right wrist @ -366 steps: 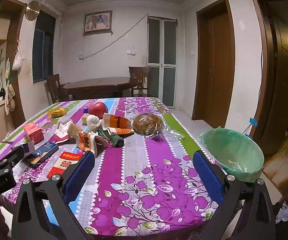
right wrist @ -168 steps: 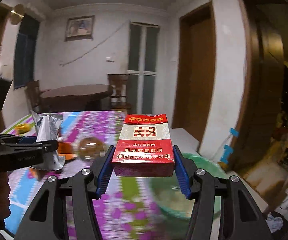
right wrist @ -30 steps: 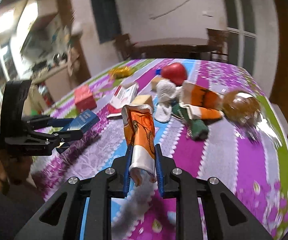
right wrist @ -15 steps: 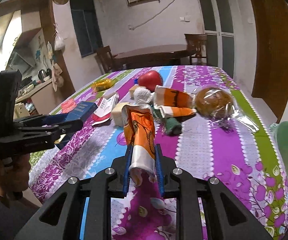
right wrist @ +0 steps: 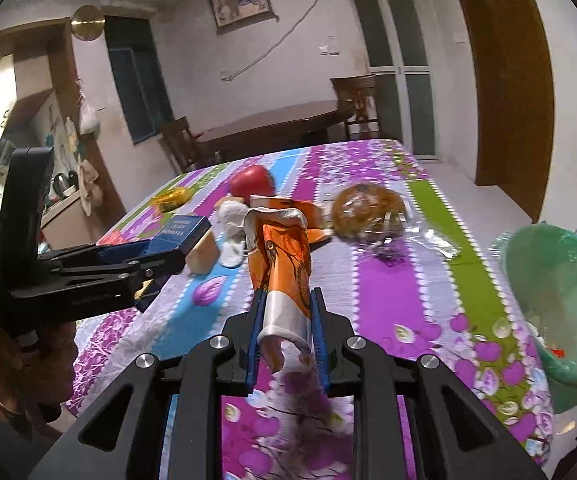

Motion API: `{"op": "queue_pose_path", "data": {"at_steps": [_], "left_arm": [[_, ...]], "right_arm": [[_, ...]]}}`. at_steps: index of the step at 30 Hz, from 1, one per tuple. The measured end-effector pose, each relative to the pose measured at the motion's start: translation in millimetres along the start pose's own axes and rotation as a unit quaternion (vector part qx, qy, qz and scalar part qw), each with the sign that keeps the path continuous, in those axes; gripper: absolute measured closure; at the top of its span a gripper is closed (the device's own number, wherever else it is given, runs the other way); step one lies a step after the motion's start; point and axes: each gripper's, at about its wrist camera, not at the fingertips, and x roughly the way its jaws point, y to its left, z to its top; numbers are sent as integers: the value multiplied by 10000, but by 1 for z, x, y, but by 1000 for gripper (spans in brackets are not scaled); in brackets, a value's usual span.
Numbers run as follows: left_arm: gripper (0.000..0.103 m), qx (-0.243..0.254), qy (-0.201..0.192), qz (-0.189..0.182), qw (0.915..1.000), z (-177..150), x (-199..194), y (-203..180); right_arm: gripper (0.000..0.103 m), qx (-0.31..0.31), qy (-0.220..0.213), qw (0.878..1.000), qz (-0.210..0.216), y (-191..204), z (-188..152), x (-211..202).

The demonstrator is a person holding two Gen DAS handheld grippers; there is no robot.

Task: Collect trash
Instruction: 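Carry the blue pack and orange carton over the green bin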

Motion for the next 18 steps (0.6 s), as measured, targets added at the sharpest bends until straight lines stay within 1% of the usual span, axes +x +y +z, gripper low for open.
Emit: {"op": "queue_pose_path", "data": {"at_steps": [2,6,10,13,18], "left_arm": [[49,38,-4,83,10000,4,6,-8],[49,22,62,43,10000,9,15,-20],[49,133,69,41,9999,13,21,-35],[49,277,28,156,9995,17,24,-49],[49,424,-42,160,9990,22,25,-70]], "right_arm": [[80,58,-38,9999,-100,-7,0,-5],[80,204,-80,9993,-318,-25,0,-13],[80,346,-135,9980,-516,-41,-3,-23],[79,445,-161,9969,-627,-51,-6,-28],[79,564,-184,9956,-724,-62,-11,-31]]}}
